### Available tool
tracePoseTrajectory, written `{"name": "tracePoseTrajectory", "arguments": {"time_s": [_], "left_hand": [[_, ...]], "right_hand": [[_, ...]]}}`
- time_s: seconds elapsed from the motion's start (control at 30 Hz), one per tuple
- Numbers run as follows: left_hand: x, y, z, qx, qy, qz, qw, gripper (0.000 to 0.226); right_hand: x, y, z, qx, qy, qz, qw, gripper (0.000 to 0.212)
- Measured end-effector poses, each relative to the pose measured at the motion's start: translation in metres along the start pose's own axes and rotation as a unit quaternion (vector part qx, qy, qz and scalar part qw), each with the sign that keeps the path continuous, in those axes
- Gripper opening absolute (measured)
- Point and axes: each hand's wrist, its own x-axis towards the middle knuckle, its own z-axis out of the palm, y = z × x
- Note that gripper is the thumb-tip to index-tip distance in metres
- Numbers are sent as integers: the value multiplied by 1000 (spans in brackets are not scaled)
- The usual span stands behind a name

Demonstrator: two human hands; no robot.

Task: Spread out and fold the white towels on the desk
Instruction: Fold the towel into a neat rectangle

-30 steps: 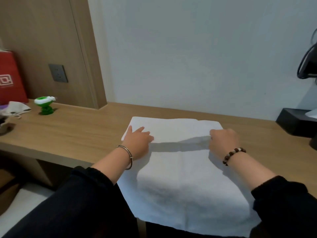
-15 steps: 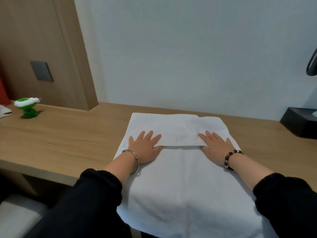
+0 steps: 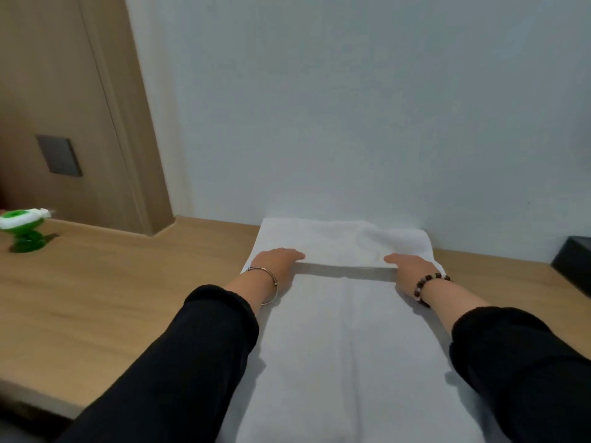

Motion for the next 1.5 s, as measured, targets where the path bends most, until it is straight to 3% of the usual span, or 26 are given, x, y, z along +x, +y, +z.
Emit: {"name": "tracePoseTrajectory", "arguments": {"time_s": [0.13, 0.2, 0.5, 0.67, 0.73, 0.8, 0.9, 0.97, 1.33, 1.5], "left_hand": [[-7, 0, -30, 2, 93, -7, 996, 67], [-15, 3, -44, 9, 136, 1, 991, 67], [-85, 31, -83, 27, 207, 51, 977, 62], [-144, 43, -84, 144, 203, 99, 964, 59], [-171, 48, -77, 243, 194, 142, 940, 48], [-200, 50, -57, 296, 156, 152, 930, 41], [-236, 47, -14, 223, 24, 95, 970, 37], [-246, 39, 5, 125, -62, 46, 989, 51], [-176, 37, 19, 62, -55, -14, 996, 64], [-142, 42, 8, 155, -43, 28, 987, 62]], "right_hand": [[-10, -11, -32, -29, 160, -8, 987, 46], [-21, -15, -47, -37, 200, -13, 979, 42], [-94, -11, -85, -54, 284, -39, 957, 33], [-156, -7, -87, -37, 297, -56, 953, 29], [-187, -3, -78, -15, 274, -56, 960, 35], [-217, 2, -58, -17, 201, -62, 977, 42], [-255, 6, -14, -50, 11, -104, 993, 43], [-268, 8, 13, -13, -82, -111, 990, 61], [-184, 35, 16, -33, -74, -112, 990, 56], [-145, 40, 6, -30, -88, -86, 992, 51]]}}
